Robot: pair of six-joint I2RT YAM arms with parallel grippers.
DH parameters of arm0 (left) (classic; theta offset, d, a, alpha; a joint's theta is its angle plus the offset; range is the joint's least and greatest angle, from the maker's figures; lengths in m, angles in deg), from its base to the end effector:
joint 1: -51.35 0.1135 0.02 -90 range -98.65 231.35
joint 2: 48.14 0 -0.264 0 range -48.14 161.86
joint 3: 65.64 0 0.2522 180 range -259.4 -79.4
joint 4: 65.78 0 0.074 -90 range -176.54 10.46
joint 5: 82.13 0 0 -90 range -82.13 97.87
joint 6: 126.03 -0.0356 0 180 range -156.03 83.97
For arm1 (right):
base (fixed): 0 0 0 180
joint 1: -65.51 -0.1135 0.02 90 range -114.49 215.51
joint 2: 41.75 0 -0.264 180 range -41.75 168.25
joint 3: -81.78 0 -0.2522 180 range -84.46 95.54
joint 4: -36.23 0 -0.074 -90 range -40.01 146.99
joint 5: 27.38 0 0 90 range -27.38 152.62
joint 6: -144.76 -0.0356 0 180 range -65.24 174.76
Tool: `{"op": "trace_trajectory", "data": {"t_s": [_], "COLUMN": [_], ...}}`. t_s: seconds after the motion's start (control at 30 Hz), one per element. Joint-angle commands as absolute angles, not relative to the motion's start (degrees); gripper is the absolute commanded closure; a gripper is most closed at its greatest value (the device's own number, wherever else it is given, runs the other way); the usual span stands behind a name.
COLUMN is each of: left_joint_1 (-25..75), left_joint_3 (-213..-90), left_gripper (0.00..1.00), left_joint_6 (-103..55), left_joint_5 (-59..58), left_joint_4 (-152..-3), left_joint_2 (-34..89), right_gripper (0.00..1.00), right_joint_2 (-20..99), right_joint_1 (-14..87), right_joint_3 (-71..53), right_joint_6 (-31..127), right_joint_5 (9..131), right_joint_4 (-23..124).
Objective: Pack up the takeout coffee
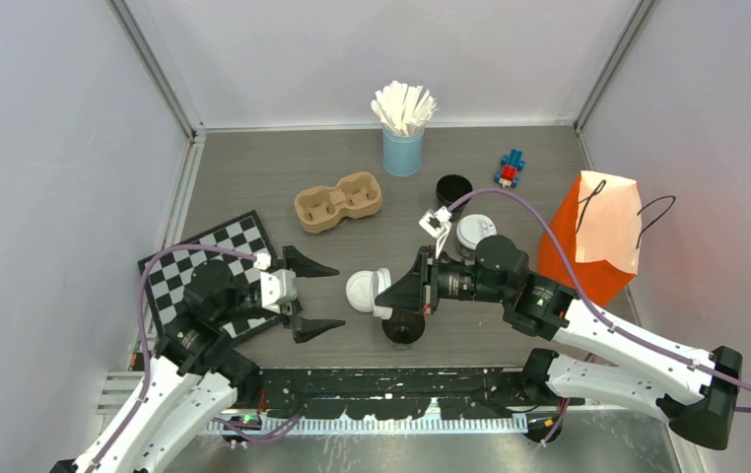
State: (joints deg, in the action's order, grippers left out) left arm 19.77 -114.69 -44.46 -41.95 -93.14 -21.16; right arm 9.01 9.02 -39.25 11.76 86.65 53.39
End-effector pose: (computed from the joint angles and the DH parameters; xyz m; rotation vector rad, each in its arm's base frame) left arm 0.0837 -0.0834 0.3191 1.1808 1.2684 -1.0179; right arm 0.1027 0.1813 0.3374 -0.5913 1.9274 1.5668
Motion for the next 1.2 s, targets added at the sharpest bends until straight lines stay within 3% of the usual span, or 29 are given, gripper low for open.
{"op": "trace_trajectory", "data": {"t_s": [0.0, 0.23, 0.77, 1.17], "left_joint_1": [18.83, 17.36, 13.43, 8.91], "left_joint_3": [-113.07, -112.43, -115.86, -116.55], "left_gripper": [0.08, 0.0, 0.0, 0.01], "left_joint_6": [-44.12, -47.87, -51.99, -54.28], "left_joint_5": [-40.48, -38.88, -44.96, -40.92], "left_joint_4": [-84.25, -78.03, -81.74, -80.81], "left_joint_2": [-21.45, -18.84, -11.59, -9.61], "right_gripper": [0.98, 0.98, 0.98, 0.98], "right_joint_2": [6.99, 8.0, 10.04, 12.11], "right_joint_1": [9.09, 9.15, 9.15, 9.15], "right_joint_3": [-40.64, -43.86, -44.74, -44.38], "right_joint_6": [4.75, 0.17, 0.51, 0.52], "right_joint_5": [82.14, 82.45, 88.35, 90.35], "right_joint_4": [43.27, 36.96, 33.38, 33.04]}}
